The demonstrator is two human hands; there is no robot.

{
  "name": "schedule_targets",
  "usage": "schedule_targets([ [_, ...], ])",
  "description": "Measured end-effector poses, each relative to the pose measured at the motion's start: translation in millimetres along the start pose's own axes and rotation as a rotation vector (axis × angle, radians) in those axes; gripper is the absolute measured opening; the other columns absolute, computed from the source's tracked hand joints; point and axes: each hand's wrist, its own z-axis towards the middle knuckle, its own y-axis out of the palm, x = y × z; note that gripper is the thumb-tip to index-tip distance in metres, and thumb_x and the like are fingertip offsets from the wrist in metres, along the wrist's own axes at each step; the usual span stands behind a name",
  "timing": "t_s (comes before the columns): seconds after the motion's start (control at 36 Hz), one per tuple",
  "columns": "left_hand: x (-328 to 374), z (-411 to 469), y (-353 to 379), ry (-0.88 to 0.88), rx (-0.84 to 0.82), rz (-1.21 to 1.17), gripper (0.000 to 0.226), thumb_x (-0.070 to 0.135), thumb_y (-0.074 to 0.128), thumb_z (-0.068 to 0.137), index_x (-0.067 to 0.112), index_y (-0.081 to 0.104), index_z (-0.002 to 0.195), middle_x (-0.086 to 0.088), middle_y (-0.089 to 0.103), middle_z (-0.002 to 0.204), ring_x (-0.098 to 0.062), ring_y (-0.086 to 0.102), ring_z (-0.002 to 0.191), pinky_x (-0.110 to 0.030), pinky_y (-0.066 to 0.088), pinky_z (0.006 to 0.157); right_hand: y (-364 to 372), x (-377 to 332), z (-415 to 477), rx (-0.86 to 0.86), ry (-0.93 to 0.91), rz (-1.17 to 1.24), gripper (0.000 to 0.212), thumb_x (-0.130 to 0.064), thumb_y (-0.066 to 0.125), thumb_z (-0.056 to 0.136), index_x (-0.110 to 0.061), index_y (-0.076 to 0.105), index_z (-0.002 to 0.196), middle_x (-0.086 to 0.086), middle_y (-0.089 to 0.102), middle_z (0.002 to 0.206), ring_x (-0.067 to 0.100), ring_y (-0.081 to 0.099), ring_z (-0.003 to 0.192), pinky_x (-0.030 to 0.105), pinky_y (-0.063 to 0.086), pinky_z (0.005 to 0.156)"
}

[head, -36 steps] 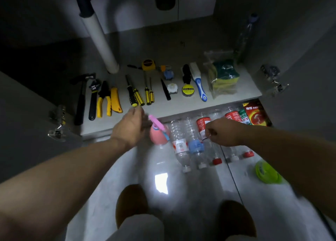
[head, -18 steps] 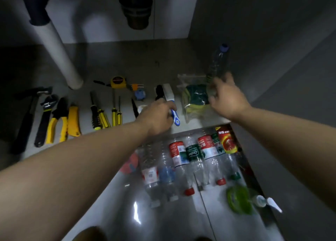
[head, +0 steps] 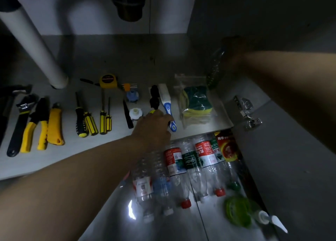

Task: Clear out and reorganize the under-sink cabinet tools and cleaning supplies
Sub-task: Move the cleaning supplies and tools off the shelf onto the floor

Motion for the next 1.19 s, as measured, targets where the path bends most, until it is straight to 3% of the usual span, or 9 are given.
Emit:
schedule_targets([
  [0.14,-0.7,1.2,3.7,0.000,-0.002,0.106,0.041,0.028,0.057,0.094,0.023,0.052,0.134,-0.004,0.052,0.127,-0.027,0.051,0.120,-0.041,0.045,0.095,7.4,8.2,-16.1,0.087,0.032,-0.031,0.052,-0.009,0.061,0.094,-0.011,0.044,0.143,0.026,0.029,0.152,0.048,0.041,0.132,0.050,0.039,0.111],
  [0.25,-0.6,1.0,3.4,-0.006,-0.024,0.116,0.045,0.030,0.058,0.094,0.024,0.051,0.138,-0.004,0.049,0.134,-0.025,0.050,0.123,-0.038,0.044,0.096,5.1,14.0,-29.3,0.164,0.045,-0.025,0.042,-0.009,0.055,0.096,-0.005,0.049,0.137,0.031,0.032,0.147,0.047,0.039,0.133,0.046,0.037,0.111],
  [0.42,3.2,-1.9,1.2,-0.037,-0.098,0.076,0.055,0.029,0.062,0.091,0.025,0.047,0.143,-0.007,0.044,0.139,-0.030,0.050,0.126,-0.043,0.046,0.099,-10.4,21.1,-60.0,0.285,0.012,-0.026,0.033,-0.009,0.047,0.099,0.002,0.051,0.130,0.033,0.049,0.133,0.050,0.054,0.117,0.052,0.046,0.099],
  [0.58,9.9,-13.4,-2.9,-0.081,-0.056,-0.040,0.045,0.024,0.062,0.090,0.021,0.053,0.134,-0.009,0.046,0.133,-0.032,0.049,0.126,-0.046,0.044,0.104,-33.8,23.0,-101.7,0.393,-0.059,0.063,0.032,-0.019,0.057,0.092,-0.007,0.054,0.122,0.026,0.050,0.129,0.048,0.058,0.105,0.049,0.050,0.086],
  [0.69,15.1,-21.3,-10.3,-0.124,0.003,-0.121,0.044,0.024,0.061,0.091,0.023,0.053,0.135,-0.008,0.045,0.140,-0.030,0.048,0.128,-0.044,0.042,0.107,-53.2,16.4,-127.5,0.545,-0.086,0.124,0.031,-0.032,0.054,0.085,-0.012,0.055,0.109,0.019,0.047,0.123,0.047,0.057,0.095,0.047,0.046,0.078],
  [0.81,23.1,-27.0,-21.3,-0.138,0.033,-0.163,0.045,0.024,0.063,0.090,0.022,0.055,0.134,-0.009,0.049,0.133,-0.029,0.051,0.126,-0.042,0.043,0.107,-72.2,12.1,-144.6,0.622,-0.105,0.189,0.025,-0.039,0.050,0.077,-0.018,0.055,0.091,0.010,0.052,0.107,0.039,0.054,0.083,0.036,0.038,0.071],
  [0.94,29.0,-36.0,-42.9,-0.133,0.031,-0.141,0.041,0.030,0.062,0.093,0.025,0.054,0.133,-0.008,0.050,0.135,-0.030,0.052,0.126,-0.040,0.044,0.106,-82.7,8.2,-161.1,0.434,-0.164,0.207,0.030,-0.046,0.052,0.069,-0.017,0.052,0.074,0.002,0.056,0.079,0.030,0.053,0.075,0.027,0.036,0.067],
  [1.08,35.9,-44.1,-65.5,-0.096,-0.005,-0.070,0.039,0.031,0.062,0.095,0.024,0.054,0.133,-0.011,0.048,0.136,-0.029,0.051,0.127,-0.031,0.040,0.100,-73.6,0.3,-195.5,0.100,-0.202,0.268,0.023,-0.042,0.064,0.073,-0.019,0.059,0.077,0.001,0.067,0.077,0.025,0.063,0.078,0.034,0.055,0.073],
  [1.19,48.3,-52.9,-73.2,-0.056,-0.077,-0.025,0.040,0.027,0.062,0.095,0.020,0.056,0.134,-0.013,0.049,0.137,-0.029,0.049,0.128,-0.024,0.036,0.093,-48.5,-4.5,-231.4,-0.186,-0.215,0.289,0.019,-0.031,0.069,0.079,-0.016,0.059,0.078,0.001,0.067,0.075,0.019,0.061,0.069,0.026,0.050,0.058],
])
